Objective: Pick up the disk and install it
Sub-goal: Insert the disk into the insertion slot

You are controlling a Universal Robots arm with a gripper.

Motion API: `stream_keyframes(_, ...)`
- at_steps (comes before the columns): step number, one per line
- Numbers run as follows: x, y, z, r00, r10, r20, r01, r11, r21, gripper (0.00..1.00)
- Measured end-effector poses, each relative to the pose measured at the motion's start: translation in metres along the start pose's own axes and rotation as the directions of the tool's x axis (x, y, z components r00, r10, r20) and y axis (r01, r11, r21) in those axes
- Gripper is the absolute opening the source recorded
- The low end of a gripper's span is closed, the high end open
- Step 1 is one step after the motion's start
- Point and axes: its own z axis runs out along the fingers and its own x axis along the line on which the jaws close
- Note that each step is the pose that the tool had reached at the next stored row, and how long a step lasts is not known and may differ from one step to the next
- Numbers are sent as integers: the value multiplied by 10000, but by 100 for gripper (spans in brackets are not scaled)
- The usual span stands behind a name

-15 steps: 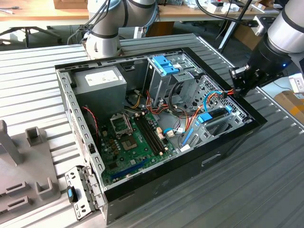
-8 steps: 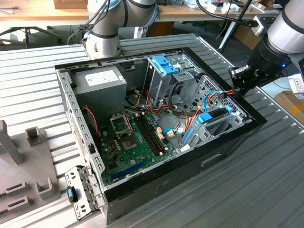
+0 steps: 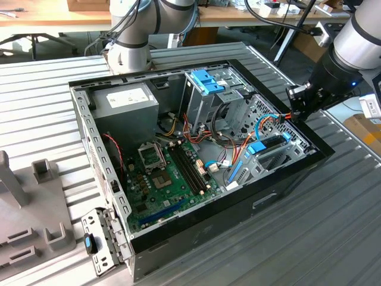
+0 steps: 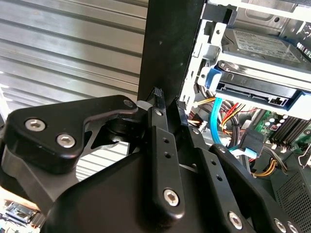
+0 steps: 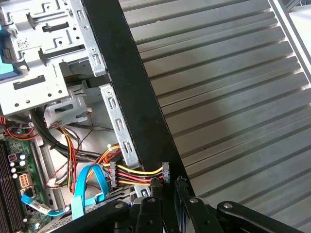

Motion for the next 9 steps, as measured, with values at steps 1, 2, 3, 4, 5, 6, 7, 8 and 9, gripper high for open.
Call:
stream_keyframes(1,0,0,1,10000,-1,0,1,10000,-1,25)
stream_keyframes(2,0,0,0,10000,-2,0,2,10000,-1,25)
stream_keyframes(3,0,0,0,10000,-2,-1,2,10000,0,25)
stream_keyframes(4,0,0,0,10000,-3,-1,3,10000,-1,25)
stream_keyframes(5,0,0,0,10000,-5,-1,5,10000,0,24)
stream_keyframes(6,0,0,0,10000,-5,-1,5,10000,0,17)
stream_keyframes(7,0,0,0,10000,-6,-1,6,10000,-1,17)
stream_keyframes(8,0,0,1,10000,-6,-1,6,10000,-1,16)
stream_keyframes(9,0,0,1,10000,-7,-2,7,10000,-1,16)
